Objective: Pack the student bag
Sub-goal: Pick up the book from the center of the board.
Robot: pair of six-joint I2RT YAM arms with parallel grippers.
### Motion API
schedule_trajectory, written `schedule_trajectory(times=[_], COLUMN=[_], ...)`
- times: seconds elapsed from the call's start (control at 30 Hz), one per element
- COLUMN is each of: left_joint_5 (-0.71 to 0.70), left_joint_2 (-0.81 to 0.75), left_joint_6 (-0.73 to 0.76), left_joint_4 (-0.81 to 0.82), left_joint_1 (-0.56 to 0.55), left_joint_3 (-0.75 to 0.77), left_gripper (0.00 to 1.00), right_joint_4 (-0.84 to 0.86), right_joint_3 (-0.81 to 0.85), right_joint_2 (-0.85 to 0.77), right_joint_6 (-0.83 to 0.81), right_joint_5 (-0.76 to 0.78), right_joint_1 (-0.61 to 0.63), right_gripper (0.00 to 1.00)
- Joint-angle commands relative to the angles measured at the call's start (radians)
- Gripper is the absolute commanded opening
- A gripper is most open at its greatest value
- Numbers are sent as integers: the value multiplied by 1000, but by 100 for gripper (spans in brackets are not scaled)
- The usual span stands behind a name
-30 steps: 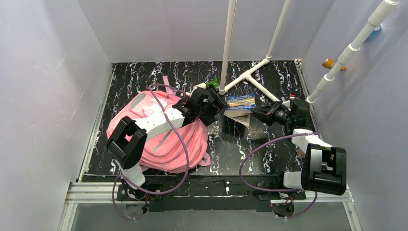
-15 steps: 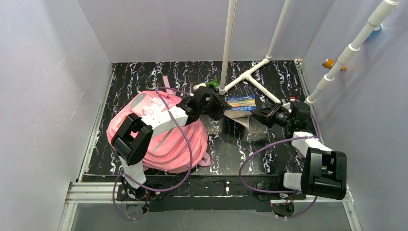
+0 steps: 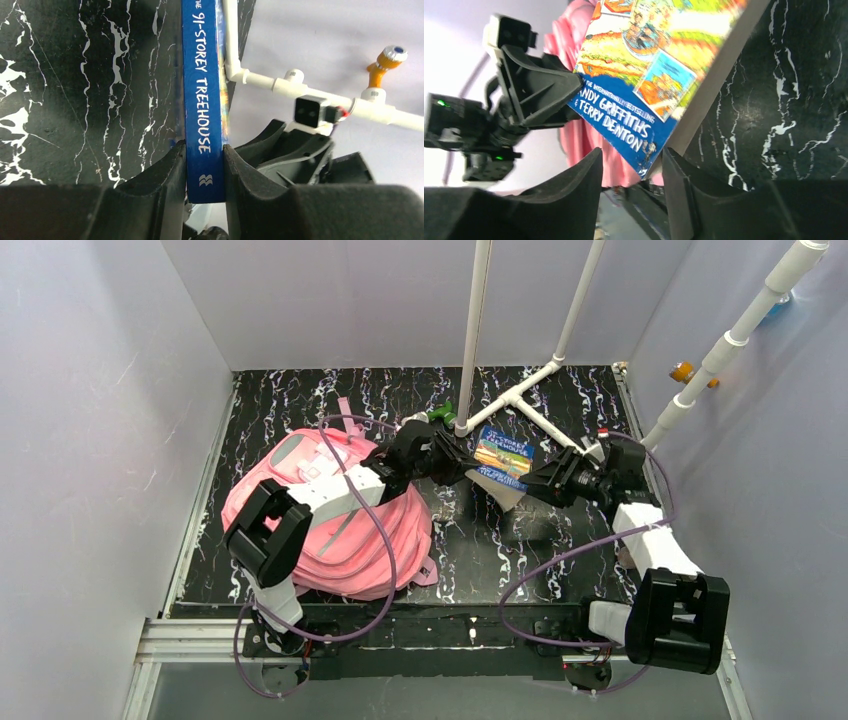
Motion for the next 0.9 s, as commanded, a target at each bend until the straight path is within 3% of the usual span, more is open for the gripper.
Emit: schedule_trajectory(times=[0.0,0.1,0.23,0.33,0.47,0.7,0.87], left_joint_5=[127,236,309,354,495,753,863], left_joint_2=[-133,-174,-254,-311,-384,-481,-527], left_joint_6=[170,304,527,701,874,1062,1094], left_joint_4=[64,32,-236,-484,-640,-819,-829], left_joint_1=[8,10,15,31,68,116,154], left_joint_3=[-8,13,88,154,158,145,98], left_gripper=[0,0,0,0,0,0,0], right_joint_4=[-383,-478,-582,-628,-631,-592,-303], right_joint_3=[175,261,358,425,479,480,332], right_joint_2=[-17,-12,0,-7,-43,-40,-64], right_joint_6=[-394,-477,-572,-660,-745,-808,-632], right_joint_5=[111,253,413,445,460,144,-152], right_joint_1=[71,182,281,298,321,331,339], right_gripper=[60,73,84,88,98,98,98])
